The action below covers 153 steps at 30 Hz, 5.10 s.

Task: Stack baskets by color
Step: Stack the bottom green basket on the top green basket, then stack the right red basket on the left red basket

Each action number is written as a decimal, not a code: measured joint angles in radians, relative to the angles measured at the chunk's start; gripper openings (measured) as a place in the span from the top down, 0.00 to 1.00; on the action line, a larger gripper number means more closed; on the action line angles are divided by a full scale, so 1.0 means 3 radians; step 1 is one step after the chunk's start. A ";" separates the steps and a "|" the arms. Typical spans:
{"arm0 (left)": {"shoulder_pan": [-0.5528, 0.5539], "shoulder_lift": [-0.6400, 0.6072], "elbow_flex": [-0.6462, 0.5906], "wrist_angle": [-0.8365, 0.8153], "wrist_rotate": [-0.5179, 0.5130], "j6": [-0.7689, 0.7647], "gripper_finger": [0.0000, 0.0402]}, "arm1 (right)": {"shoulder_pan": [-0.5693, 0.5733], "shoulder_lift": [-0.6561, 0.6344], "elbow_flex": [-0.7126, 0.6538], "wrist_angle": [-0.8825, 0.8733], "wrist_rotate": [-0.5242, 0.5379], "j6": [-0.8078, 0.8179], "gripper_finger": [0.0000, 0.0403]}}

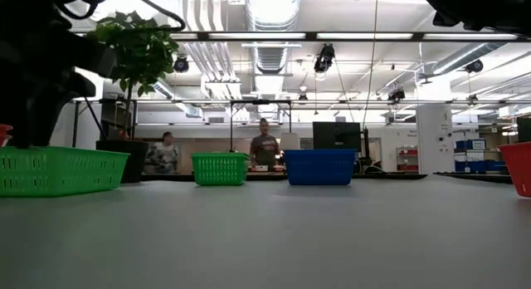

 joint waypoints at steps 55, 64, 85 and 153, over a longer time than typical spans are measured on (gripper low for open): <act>0.2060 0.1509 0.2184 0.0489 -0.1140 0.2541 1.00 | 0.0001 0.0000 0.0000 -0.0389 0.0009 0.0498 0.93; 0.2117 0.1642 0.2184 0.0490 -0.1313 0.2550 1.00 | 0.0000 0.0000 0.0000 -0.0401 0.0090 0.0544 0.93; 0.2181 0.1798 0.2172 0.0523 -0.1387 0.2655 1.00 | 0.0001 0.0000 0.0000 -0.0428 0.0093 0.0609 0.93; 0.1067 0.0100 -0.0746 0.6086 -0.0372 0.3538 0.73 | 0.1142 0.1767 0.1399 -0.2146 0.0275 0.3912 0.93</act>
